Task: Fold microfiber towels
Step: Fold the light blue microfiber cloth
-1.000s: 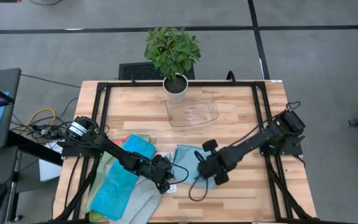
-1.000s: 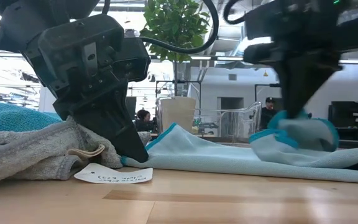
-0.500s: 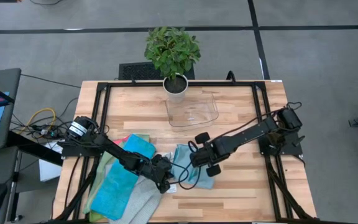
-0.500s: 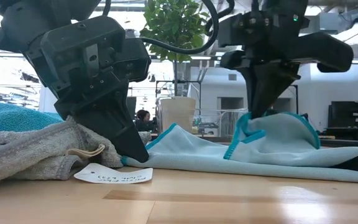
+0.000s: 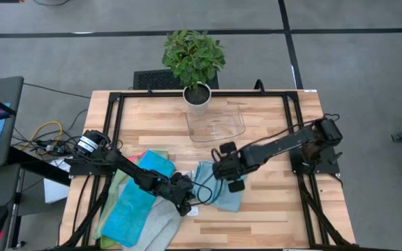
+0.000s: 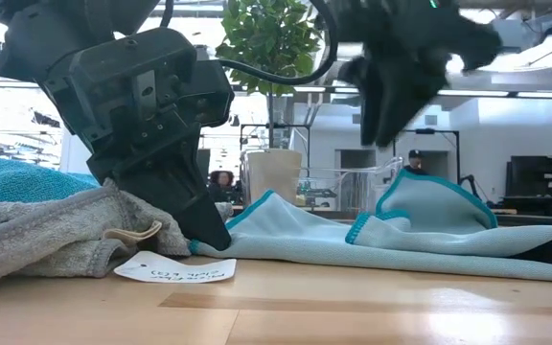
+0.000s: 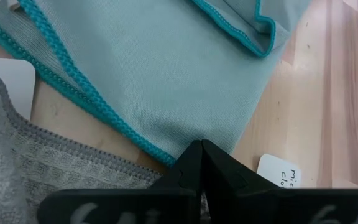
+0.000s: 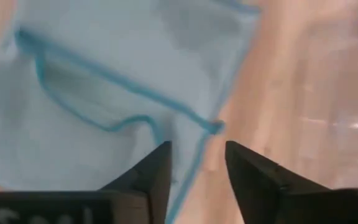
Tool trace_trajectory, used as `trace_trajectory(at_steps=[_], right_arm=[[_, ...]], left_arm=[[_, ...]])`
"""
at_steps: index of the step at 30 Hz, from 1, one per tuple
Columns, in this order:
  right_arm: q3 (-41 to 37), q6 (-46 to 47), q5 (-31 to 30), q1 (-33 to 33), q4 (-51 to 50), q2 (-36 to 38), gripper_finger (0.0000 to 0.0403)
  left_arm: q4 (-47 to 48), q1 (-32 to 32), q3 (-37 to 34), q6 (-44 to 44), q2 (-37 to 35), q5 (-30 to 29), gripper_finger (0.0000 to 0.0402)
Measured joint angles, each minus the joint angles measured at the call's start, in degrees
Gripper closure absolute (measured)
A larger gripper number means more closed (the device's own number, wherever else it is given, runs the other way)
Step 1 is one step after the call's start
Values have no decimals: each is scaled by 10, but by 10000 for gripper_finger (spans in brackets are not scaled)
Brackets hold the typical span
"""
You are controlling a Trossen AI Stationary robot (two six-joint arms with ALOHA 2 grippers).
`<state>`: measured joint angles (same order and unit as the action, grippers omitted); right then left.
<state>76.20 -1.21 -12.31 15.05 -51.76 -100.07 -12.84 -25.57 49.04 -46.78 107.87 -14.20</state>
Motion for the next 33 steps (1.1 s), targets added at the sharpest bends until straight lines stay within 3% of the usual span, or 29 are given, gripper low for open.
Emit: trace_trajectory(at_steps=[7,13,19,28,33], right_arm=[[2,112,0,-12,-47,93,208],[-89,222,4,75,-16,129,220],[-171,324,-10,163,37,121,222],[-214,343,-51,174,65,89,228],[-245,323,-58,150,109,89,230]], left_arm=[[-1,1,0,5,0,2,401],[3,2,0,5,0,13,401],[-2,5,0,12,0,18,401],[-24,36,-1,27,0,107,401],[-34,46,-1,37,-27,120,401]])
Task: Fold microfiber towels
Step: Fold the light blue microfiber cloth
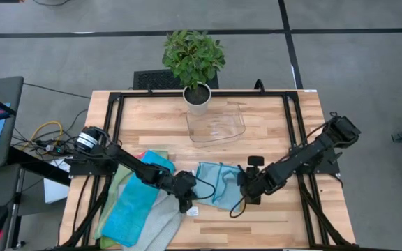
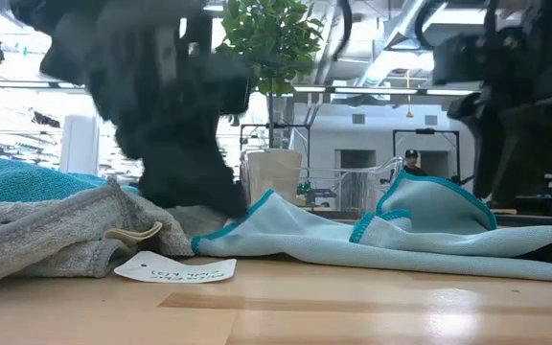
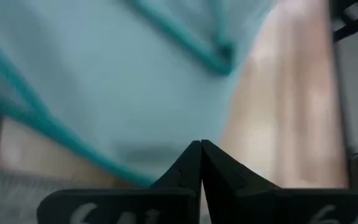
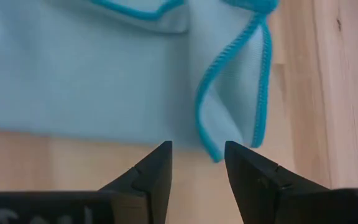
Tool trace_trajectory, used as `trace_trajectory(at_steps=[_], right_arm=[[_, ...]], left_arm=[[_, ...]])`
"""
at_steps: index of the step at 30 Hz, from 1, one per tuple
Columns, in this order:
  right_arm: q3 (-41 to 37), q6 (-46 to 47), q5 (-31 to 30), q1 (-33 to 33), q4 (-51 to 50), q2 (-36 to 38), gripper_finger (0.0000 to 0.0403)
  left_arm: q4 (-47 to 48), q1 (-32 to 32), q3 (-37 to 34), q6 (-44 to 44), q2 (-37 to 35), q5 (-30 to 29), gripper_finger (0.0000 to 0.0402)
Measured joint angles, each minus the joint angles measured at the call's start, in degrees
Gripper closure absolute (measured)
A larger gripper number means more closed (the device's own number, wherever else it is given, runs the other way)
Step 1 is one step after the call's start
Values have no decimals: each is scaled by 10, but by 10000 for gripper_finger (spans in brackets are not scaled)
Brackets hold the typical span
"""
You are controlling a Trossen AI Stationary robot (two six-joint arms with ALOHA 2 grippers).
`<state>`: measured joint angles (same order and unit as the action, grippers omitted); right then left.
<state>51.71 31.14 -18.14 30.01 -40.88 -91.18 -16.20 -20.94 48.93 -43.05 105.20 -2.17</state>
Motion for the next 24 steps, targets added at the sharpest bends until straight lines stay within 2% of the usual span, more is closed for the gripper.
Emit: trace_trajectory(at_steps=[5,9,11,15,22,24], right_arm=[[-25,-5,2,-23,16,0,234],[-26,-17,2,-31,24,0,262],[-26,-27,2,-31,31,0,283],[-27,-40,3,-35,44,0,318],[-28,-42,23,-48,46,0,375],[-28,-42,32,-48,48,0,389]], left_arm=[[-25,3,0,22,-41,-28,401],[-119,4,0,65,-44,-47,401],[-173,3,6,87,-29,-48,401],[-171,4,37,123,19,-56,401],[-168,5,165,188,128,-7,401],[-139,7,199,203,144,-7,401]])
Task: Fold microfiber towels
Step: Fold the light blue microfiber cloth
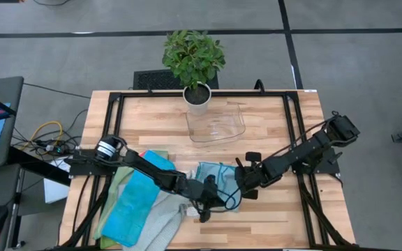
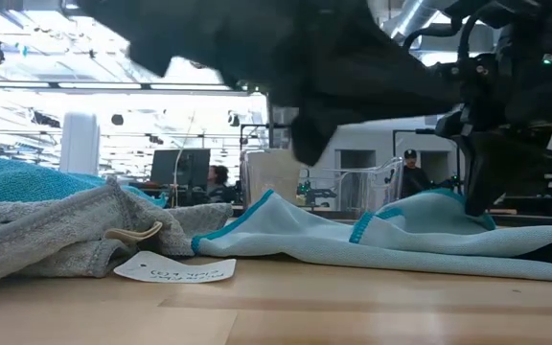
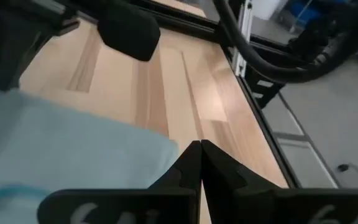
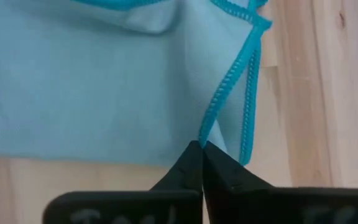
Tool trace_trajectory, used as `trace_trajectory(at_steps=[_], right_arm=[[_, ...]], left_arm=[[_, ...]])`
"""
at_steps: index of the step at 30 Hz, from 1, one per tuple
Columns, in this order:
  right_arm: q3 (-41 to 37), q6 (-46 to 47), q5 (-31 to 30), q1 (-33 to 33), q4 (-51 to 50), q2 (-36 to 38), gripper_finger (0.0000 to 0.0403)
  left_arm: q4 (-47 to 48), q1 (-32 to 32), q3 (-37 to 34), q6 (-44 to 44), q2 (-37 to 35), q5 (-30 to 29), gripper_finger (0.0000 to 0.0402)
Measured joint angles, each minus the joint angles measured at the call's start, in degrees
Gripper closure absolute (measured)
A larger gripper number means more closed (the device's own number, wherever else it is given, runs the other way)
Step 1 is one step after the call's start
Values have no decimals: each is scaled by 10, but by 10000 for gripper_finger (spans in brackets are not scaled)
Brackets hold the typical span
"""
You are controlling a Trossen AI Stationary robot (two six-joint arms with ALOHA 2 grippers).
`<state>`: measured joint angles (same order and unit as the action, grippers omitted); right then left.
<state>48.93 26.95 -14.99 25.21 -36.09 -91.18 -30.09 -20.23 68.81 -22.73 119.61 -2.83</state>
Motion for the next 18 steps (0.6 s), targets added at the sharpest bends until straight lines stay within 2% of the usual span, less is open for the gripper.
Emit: trace_trajectory(at_steps=[3,7,10,18], right_arm=[[0,0,3,0,3,0,393],[0,8,3,2,4,0,375],[0,9,3,2,3,0,369],[0,-9,1,2,3,0,391]], left_arm=[[60,7,51,27,22,-5,401],[133,10,103,76,38,-47,401],[181,10,119,90,56,-65,402],[260,7,123,84,62,-55,402]])
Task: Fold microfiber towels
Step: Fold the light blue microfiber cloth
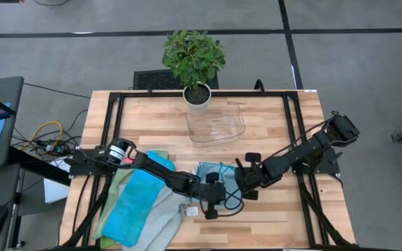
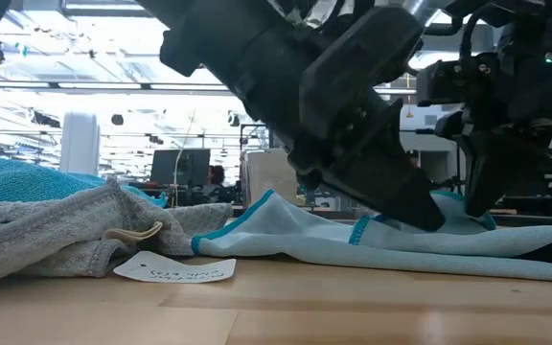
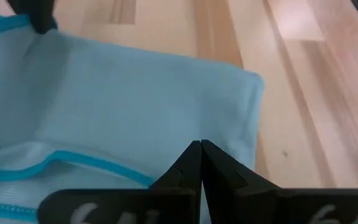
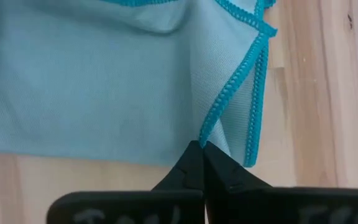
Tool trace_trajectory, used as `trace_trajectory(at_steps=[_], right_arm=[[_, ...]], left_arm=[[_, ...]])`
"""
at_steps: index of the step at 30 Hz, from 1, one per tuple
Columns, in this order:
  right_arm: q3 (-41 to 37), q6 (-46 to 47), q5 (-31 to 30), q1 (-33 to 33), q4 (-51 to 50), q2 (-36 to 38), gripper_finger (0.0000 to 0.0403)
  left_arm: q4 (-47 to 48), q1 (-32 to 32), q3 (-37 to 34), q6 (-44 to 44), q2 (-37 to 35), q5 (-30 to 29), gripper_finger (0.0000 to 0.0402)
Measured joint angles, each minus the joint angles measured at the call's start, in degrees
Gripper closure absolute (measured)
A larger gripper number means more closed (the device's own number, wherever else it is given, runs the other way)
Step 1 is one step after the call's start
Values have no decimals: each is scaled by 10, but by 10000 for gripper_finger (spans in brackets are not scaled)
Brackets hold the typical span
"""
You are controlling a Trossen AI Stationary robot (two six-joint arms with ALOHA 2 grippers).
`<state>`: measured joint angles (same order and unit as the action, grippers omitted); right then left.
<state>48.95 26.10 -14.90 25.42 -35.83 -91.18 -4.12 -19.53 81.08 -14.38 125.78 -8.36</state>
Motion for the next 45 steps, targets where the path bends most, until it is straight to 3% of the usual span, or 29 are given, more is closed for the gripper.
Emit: trace_trajectory(at_steps=[15,20,27,36,45], right_arm=[[0,-103,0,-61,-31,33,380],[1,-153,6,-92,-22,41,357],[0,-185,72,-124,-11,29,302],[0,-113,74,-150,-46,88,193],[-63,18,40,-78,5,93,189]], left_arm=[[47,-1,0,-3,0,2,401],[49,-1,0,-1,0,2,401],[66,-1,0,-1,-1,2,401],[70,-1,-6,-8,-3,3,401],[70,-1,-6,-8,-3,4,402]])
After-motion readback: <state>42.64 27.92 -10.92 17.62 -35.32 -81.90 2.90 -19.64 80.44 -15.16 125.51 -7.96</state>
